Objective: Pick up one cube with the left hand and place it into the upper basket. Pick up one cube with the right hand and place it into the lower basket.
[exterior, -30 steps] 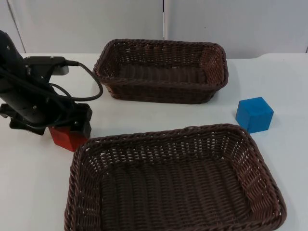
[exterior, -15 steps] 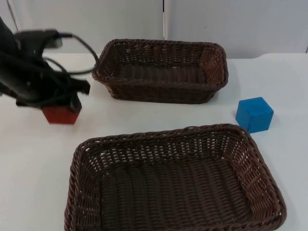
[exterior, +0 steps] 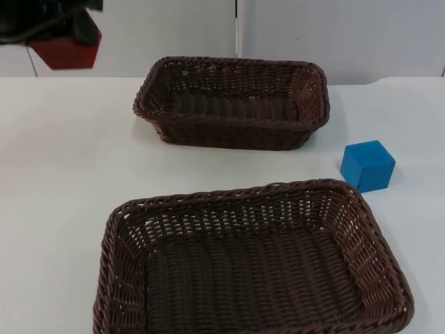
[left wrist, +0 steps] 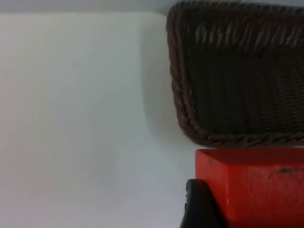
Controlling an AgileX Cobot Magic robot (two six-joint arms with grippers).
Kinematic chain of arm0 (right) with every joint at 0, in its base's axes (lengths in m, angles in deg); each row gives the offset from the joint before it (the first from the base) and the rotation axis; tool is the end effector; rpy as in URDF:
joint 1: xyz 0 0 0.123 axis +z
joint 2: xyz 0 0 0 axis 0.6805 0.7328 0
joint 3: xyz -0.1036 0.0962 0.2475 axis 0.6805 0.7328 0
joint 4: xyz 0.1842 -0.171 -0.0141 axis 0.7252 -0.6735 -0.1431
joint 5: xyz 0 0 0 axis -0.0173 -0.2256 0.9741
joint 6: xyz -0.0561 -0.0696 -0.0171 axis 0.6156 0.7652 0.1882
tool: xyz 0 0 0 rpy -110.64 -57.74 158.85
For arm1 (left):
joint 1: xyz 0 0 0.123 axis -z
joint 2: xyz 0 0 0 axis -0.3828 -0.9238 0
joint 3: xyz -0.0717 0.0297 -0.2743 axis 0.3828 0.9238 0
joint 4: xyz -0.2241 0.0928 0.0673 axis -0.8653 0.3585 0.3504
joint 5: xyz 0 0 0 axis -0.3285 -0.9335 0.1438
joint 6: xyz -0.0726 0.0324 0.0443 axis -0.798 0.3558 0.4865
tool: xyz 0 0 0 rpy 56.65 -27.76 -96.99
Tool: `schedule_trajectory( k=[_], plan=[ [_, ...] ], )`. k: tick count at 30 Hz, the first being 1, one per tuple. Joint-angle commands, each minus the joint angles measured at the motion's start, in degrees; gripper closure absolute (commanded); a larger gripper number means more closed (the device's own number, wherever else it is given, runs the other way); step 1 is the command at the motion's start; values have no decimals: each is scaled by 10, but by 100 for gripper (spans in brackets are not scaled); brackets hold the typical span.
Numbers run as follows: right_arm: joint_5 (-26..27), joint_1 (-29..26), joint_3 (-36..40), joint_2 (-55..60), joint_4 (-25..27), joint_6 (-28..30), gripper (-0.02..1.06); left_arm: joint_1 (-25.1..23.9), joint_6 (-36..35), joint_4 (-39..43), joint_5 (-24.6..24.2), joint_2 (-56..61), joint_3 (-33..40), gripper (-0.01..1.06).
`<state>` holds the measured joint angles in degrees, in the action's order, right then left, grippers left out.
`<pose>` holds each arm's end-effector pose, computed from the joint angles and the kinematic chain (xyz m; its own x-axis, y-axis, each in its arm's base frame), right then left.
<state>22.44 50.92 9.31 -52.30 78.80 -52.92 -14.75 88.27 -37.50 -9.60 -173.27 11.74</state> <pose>-0.0077 -0.0025 0.2818 -0.4549 -0.0577 -0.8887 -0.1233 0.9924 -0.0013 0.3428 -0.0606 0.2564 -0.6825 -0.0186 -0.7306 0.1697 0.9683 -0.1831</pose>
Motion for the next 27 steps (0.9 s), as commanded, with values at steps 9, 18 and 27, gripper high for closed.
schedule_trajectory(
  k=[9,18,27],
  plan=[
    [2,-4,4,-2,1,5,-1,4,-3,-3,-24,33,-2,105],
    [2,-4,4,-2,1,5,-1,4,-3,-3,-32,33,-2,105],
    [2,-4,4,-2,1,5,-1,4,-3,-3,-32,33,-2,105]
  ],
)
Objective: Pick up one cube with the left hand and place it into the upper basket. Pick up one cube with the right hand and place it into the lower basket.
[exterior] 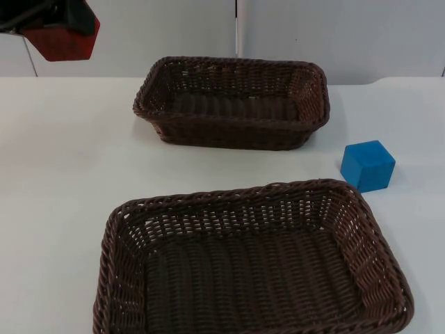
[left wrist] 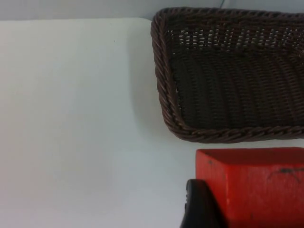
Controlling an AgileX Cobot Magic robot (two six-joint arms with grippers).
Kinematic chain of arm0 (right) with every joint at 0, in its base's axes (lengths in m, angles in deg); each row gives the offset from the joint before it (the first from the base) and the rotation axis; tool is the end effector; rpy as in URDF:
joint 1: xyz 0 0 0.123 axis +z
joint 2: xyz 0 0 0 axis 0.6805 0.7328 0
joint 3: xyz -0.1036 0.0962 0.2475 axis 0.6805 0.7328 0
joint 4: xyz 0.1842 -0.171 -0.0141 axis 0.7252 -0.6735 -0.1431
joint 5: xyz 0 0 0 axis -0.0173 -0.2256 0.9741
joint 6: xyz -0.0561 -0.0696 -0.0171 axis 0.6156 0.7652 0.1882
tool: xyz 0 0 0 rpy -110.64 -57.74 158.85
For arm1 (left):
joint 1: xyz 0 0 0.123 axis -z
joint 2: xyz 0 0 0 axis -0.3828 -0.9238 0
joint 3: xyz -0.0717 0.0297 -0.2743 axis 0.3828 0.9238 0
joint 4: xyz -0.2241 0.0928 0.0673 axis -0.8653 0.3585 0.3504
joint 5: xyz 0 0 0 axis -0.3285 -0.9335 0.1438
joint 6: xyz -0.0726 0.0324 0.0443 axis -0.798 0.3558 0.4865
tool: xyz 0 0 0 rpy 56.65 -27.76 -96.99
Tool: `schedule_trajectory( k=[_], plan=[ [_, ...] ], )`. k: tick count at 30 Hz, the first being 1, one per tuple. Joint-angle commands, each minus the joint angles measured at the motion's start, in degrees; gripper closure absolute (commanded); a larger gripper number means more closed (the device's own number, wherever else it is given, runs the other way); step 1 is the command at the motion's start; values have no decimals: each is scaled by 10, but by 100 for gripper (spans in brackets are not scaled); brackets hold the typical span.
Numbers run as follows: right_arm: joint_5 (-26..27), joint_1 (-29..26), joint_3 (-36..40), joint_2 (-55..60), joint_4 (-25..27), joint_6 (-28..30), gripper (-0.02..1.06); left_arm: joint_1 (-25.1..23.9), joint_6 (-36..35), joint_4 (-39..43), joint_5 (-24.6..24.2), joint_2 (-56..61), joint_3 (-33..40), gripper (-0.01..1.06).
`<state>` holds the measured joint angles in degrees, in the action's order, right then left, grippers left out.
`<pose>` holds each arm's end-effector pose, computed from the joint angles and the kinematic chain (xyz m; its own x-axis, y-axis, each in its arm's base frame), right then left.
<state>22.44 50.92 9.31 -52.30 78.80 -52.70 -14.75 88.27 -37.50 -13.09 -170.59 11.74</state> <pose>-0.0077 -0.0025 0.2818 -0.4544 -0.0615 -0.8887 -0.1251 0.9921 -0.0047 0.3324 -0.0617 0.2690 -0.6889 -0.0083 -0.7248 0.1938 0.9614 -0.1952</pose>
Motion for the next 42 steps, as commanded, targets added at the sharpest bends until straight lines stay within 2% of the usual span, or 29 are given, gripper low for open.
schedule_trajectory(
  k=[1,20,29,38,42],
  plan=[
    [2,-4,4,-2,1,2,-1,4,-3,-3,3,6,-2,105],
    [2,-4,4,-2,1,2,-1,4,7,-5,29,5,-9,105],
    [2,-4,4,-2,0,2,-1,6,12,-5,-30,-53,-84,105],
    [2,-4,4,-2,0,2,-1,50,35,7,-31,-129,-168,105],
    [2,-4,4,-2,0,2,-1,65,36,10,-47,-170,-216,105]
  ],
)
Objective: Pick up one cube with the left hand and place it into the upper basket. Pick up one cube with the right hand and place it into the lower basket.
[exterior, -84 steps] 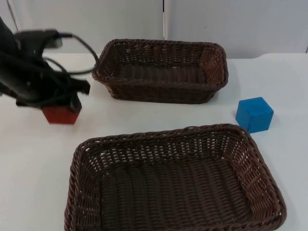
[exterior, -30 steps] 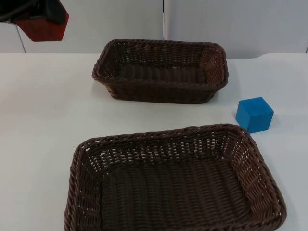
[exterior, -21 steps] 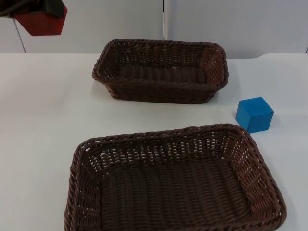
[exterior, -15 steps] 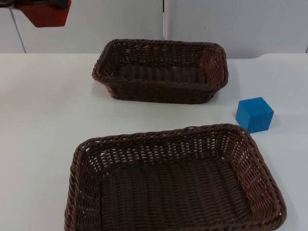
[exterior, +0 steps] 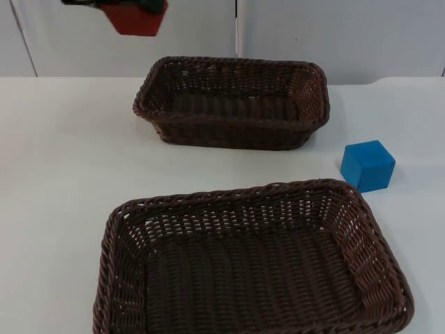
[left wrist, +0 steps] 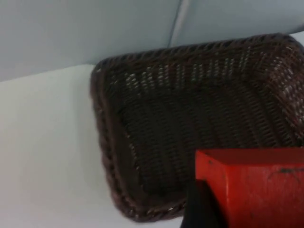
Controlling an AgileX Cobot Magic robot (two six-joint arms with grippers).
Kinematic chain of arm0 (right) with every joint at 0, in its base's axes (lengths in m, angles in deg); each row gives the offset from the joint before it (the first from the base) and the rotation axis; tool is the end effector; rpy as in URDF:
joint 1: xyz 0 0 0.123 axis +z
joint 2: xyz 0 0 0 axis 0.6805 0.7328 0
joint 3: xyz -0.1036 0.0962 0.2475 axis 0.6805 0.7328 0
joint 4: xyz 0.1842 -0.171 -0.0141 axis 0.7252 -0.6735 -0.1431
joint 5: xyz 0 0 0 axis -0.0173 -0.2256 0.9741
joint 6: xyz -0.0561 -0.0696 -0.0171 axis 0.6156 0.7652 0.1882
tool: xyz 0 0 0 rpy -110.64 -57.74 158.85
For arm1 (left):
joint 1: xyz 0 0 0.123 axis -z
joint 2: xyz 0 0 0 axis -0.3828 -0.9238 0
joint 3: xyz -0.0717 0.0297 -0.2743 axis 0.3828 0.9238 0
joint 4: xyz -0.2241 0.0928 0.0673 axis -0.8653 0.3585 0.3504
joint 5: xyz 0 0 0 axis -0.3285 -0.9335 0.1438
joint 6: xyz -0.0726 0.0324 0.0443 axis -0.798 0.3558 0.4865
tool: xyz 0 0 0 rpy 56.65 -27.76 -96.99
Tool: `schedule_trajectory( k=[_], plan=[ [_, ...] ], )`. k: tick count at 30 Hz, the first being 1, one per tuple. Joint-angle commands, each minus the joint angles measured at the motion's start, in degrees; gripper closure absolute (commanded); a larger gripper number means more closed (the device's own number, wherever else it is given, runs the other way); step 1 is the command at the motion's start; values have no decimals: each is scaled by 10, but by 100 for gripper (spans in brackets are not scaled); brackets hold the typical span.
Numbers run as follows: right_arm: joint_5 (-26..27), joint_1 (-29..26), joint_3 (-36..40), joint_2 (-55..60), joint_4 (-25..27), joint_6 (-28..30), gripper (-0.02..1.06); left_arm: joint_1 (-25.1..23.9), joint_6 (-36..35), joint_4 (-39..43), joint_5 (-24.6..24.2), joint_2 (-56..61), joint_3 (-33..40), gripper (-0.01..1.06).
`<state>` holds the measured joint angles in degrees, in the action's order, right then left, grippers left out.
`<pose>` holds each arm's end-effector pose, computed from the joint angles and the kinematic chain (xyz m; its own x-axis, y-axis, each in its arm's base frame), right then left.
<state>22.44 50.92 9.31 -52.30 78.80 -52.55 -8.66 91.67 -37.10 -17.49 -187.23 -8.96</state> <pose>-0.0077 -0.0025 0.2818 -0.4541 -0.0641 -0.8886 -0.1263 0.9920 -0.0070 0.4050 -0.1195 0.2656 -0.6612 0.1394 -0.7372 0.3690 0.9159 -0.1578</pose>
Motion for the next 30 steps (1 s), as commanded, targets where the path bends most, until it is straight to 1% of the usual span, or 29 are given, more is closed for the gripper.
schedule_trajectory(
  k=[1,4,5,6,8,11,15,17,22,23,29,30],
  plan=[
    [2,-4,4,-2,0,1,-1,8,2,6,-9,-20,-27,105],
    [2,-4,4,-2,0,1,-1,17,2,6,-18,-68,-82,105],
    [2,-4,4,-2,0,1,-1,17,2,6,-18,-68,-82,105],
    [2,-4,4,-2,0,1,-1,21,2,6,-18,-86,-97,105],
    [2,-4,4,-2,0,1,-1,25,2,-2,-22,-128,-141,105],
    [2,-4,4,-2,0,1,-1,28,2,-2,-26,-146,-163,105],
    [2,-4,4,-2,0,1,-1,29,2,-6,-31,-212,-229,105],
    [2,-4,4,-2,0,1,-1,29,2,-7,-31,-220,-236,105],
    [2,-4,4,-2,0,1,-1,29,2,-7,-31,-286,-301,105],
    [2,-4,4,-2,0,1,-1,29,2,-7,-31,-286,-301,105],
    [2,-4,4,-2,1,1,-1,29,2,-22,-26,-350,-367,105],
    [2,-4,4,-2,1,1,-1,29,2,-22,-26,-350,-367,105]
  ],
)
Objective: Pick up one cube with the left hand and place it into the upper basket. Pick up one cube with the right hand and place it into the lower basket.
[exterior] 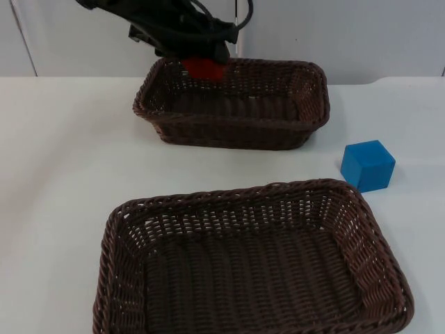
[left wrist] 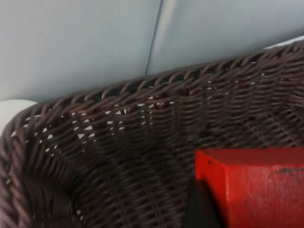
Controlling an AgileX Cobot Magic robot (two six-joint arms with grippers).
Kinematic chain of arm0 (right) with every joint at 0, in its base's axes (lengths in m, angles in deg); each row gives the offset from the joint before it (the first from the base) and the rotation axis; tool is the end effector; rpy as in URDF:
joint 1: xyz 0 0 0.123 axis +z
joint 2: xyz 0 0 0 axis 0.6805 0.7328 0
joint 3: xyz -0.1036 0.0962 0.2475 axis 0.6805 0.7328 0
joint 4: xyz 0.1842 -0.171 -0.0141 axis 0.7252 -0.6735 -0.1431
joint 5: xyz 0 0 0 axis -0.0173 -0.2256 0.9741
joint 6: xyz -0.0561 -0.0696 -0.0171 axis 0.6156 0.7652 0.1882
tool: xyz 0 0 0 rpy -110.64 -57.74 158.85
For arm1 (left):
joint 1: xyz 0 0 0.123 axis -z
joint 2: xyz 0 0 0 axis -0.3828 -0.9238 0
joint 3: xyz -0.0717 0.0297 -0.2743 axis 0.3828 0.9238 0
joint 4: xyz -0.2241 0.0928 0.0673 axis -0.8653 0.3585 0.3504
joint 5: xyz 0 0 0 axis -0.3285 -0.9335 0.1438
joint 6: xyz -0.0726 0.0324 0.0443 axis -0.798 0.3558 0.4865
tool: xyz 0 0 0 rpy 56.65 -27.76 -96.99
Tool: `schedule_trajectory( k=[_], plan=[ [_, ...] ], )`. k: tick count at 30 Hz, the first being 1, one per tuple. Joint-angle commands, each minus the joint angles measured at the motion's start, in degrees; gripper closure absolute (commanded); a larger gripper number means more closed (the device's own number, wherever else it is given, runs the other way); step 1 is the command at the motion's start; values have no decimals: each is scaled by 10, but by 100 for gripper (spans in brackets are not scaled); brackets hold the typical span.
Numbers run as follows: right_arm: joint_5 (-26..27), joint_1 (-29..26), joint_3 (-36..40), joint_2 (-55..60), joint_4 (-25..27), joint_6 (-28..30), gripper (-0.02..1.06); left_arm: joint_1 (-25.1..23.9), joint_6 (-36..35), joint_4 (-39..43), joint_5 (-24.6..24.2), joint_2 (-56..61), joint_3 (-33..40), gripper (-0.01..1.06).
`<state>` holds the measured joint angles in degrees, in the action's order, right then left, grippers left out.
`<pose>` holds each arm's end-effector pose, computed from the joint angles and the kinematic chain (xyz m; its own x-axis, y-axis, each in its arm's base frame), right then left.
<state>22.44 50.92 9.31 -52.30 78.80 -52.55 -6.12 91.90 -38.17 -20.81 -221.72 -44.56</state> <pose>-0.0077 -0.0025 0.2818 -0.4541 -0.0641 -0.8886 -0.1263 0.9920 -0.0070 0.5211 -0.1762 0.1596 -0.6764 0.1739 -0.7157 0.4239 0.8865 -0.1853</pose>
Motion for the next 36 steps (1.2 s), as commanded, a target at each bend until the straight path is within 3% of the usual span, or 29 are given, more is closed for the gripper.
schedule_trajectory(
  k=[1,11,33,36],
  plan=[
    [2,-4,4,-2,1,1,-1,4,0,-13,8,-15,-19,105],
    [2,-4,4,-2,1,1,-1,5,0,-32,33,-59,-31,105],
    [2,-4,4,-2,1,1,-1,16,0,-15,34,-82,-33,105],
    [2,-4,4,-2,1,1,-1,16,1,-11,31,-82,-33,93]
  ],
)
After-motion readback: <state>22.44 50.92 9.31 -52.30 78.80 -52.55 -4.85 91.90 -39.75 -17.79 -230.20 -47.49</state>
